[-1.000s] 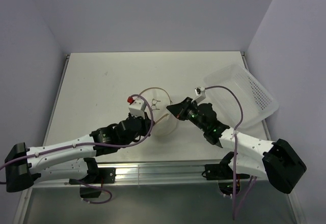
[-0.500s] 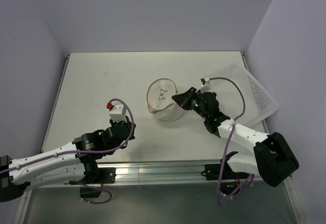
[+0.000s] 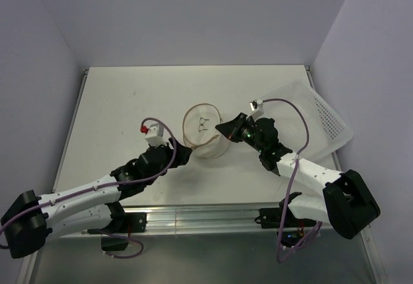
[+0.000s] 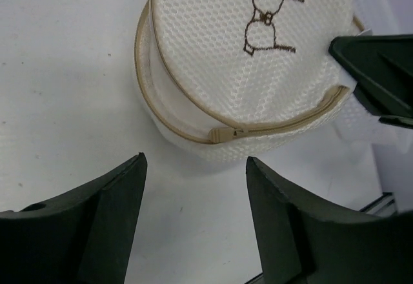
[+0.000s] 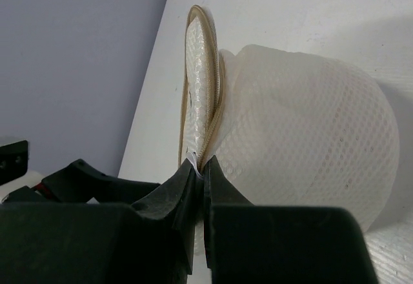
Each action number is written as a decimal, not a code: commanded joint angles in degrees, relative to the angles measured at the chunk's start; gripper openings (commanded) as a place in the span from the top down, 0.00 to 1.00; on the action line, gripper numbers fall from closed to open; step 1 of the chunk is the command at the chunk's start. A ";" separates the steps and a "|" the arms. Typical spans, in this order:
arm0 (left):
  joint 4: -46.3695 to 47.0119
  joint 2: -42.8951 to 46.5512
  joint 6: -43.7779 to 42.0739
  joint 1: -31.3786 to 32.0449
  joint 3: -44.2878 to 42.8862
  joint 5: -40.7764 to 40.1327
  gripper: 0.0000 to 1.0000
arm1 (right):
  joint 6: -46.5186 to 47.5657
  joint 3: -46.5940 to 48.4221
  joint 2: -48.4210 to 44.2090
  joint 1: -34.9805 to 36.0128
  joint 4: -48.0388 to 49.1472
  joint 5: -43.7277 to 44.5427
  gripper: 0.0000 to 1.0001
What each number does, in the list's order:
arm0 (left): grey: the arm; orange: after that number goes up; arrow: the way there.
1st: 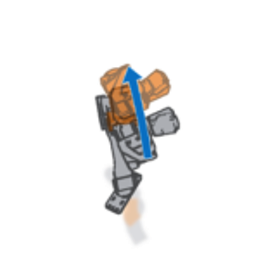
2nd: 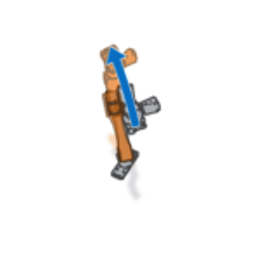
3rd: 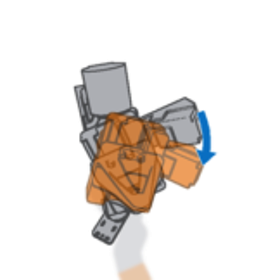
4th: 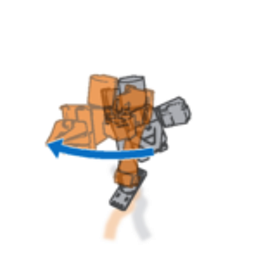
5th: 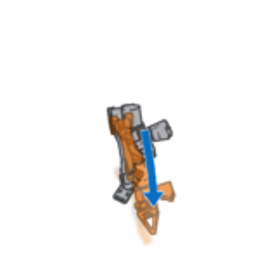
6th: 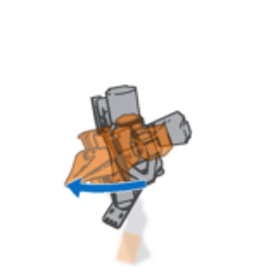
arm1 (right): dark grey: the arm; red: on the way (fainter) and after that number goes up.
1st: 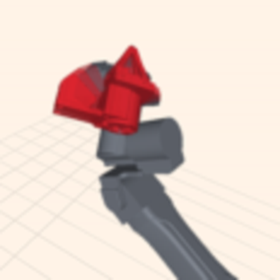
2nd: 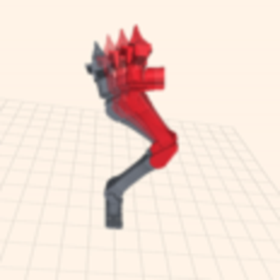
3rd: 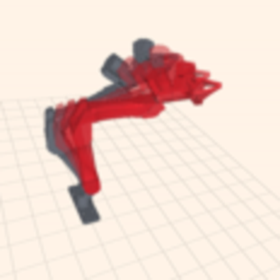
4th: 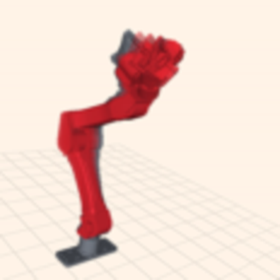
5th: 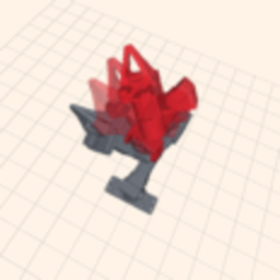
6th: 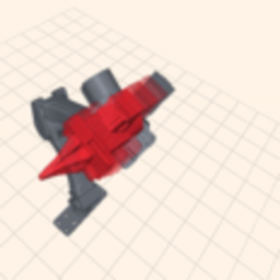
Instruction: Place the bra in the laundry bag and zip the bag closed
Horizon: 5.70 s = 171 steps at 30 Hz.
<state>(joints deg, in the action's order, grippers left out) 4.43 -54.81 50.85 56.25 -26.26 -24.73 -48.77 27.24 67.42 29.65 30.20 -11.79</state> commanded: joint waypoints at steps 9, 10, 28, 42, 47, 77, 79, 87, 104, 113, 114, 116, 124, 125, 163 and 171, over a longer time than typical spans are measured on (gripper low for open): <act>30.54 -0.82 6.72 -5.01 9.65 12.25 0.34 | -0.18 -0.17 -1.41 0.23 3.91 -3.50 1.00; 31.69 -2.05 6.72 -5.10 9.74 12.69 0.36 | -0.27 -0.17 -1.50 0.23 3.91 -3.41 1.00; 31.32 -6.54 8.91 -5.89 11.32 9.79 0.51 | -0.44 -0.70 -2.55 0.23 3.90 -3.15 1.00; 41.01 -8.56 9.26 -5.89 13.07 15.15 0.56 | -0.44 -0.88 -2.03 0.23 4.43 -3.68 1.00; 43.74 -10.14 10.15 -5.80 13.52 15.41 0.63 | -0.80 -0.88 -1.76 0.23 4.87 -4.03 1.00; 38.38 -1.10 6.82 -3.43 11.23 9.10 1.00 | -0.26 -4.11 -11.07 6.36 -12.97 6.87 0.05; 37.24 -0.92 6.19 -0.98 10.62 5.25 1.00 | -2.99 -5.27 -13.01 10.15 -12.53 9.22 0.05; 38.46 -2.41 5.05 6.15 10.18 -1.19 1.00 | -7.82 -3.87 -13.10 20.45 -9.99 13.38 0.09; 37.50 -3.02 2.50 8.79 10.18 -2.43 1.00 | -11.61 -5.27 -9.94 20.36 -6.12 20.76 0.42; 36.89 -5.22 2.23 10.28 9.47 -3.83 1.00 | -11.69 -4.65 -8.53 20.36 -4.45 19.00 0.76; 36.45 -5.14 2.41 10.28 9.39 -4.27 1.00 | -11.69 -4.92 -8.79 20.36 -4.36 19.17 0.81; 35.48 -4.79 2.41 10.28 9.39 -5.15 1.00 | -11.35 -5.27 -9.76 20.36 -4.97 19.87 0.96; 21.88 0.74 -2.24 10.28 10.17 -14.19 1.00 | -8.54 -5.54 -11.43 13.09 -5.06 12.06 1.00; 20.46 2.84 -2.33 10.28 10.61 -15.07 1.00 | -7.83 -5.36 -11.43 11.93 -5.06 9.97 1.00; 26.51 -1.09 -1.11 14.85 5.25 -11.39 1.00 | -5.19 -3.34 -8.53 15.35 -5.60 4.50 0.33; 25.46 -0.13 -0.66 15.03 6.05 -11.30 1.00 | -5.81 -2.72 -5.90 15.35 -4.18 6.52 0.45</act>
<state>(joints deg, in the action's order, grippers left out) 27.11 -55.96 50.26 70.72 -19.22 -37.06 -54.13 22.92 60.01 44.75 22.50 -7.75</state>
